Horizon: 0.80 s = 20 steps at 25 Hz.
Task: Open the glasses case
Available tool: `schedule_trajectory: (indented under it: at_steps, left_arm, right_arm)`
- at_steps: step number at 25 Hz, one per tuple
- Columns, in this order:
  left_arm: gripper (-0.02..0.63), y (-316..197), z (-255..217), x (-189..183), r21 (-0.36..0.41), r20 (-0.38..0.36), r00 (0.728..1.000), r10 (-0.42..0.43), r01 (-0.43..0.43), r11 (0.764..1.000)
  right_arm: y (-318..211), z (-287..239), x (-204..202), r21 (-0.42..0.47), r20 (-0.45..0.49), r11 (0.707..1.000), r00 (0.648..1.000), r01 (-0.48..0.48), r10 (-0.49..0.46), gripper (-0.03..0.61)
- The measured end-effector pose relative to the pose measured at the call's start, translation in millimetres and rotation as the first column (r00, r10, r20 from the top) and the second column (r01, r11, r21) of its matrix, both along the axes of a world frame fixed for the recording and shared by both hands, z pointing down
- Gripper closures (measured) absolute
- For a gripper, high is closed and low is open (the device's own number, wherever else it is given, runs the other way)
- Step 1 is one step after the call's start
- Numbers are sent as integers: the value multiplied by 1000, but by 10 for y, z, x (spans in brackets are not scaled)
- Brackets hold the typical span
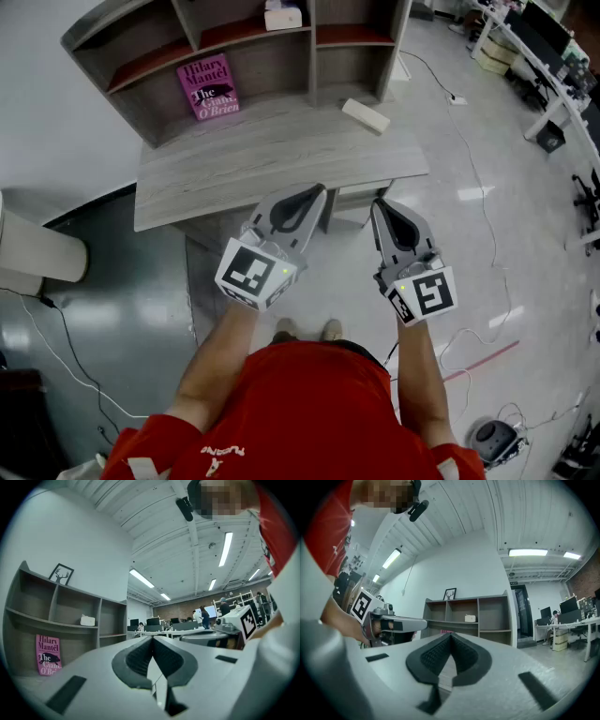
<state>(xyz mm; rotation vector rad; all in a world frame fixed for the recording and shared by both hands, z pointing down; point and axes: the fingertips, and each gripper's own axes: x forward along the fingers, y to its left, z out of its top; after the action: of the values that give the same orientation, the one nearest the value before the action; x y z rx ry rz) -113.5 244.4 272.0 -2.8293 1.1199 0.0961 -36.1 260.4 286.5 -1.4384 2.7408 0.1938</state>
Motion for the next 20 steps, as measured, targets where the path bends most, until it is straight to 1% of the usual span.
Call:
schedule_trajectory:
  at_steps: [4, 8, 11, 15, 17, 20]
  left_arm:
    - [604, -33, 1, 97, 0, 6, 1000, -17, 17, 1000]
    - [604, -64, 11, 277, -28, 14, 1000, -27, 28, 999]
    - [604, -137, 60, 420, -21, 9, 999, -38, 38, 999]
    - [604, -225, 126, 580, -34, 16, 998, -66, 66, 997]
    - [604, -278, 174, 650, -20, 17, 997, -74, 75, 997]
    - [604, -344, 229, 730, -23, 28, 997, -78, 79, 997]
  right_arm:
    - [-21, 18, 112, -14, 16, 1000, 1000, 7, -6, 574]
    - [-82, 30, 260, -19, 33, 1000, 999, 24, -24, 574]
    - [-132, 41, 349, -15, 28, 999, 998, 48, -48, 574]
    - [-206, 83, 486, -5, 6, 997, 997, 78, -78, 574]
    - [-265, 105, 566, -3, -6, 997, 997, 83, -83, 574]
    - [-359, 137, 661, -9, -16, 997, 997, 81, -82, 574]
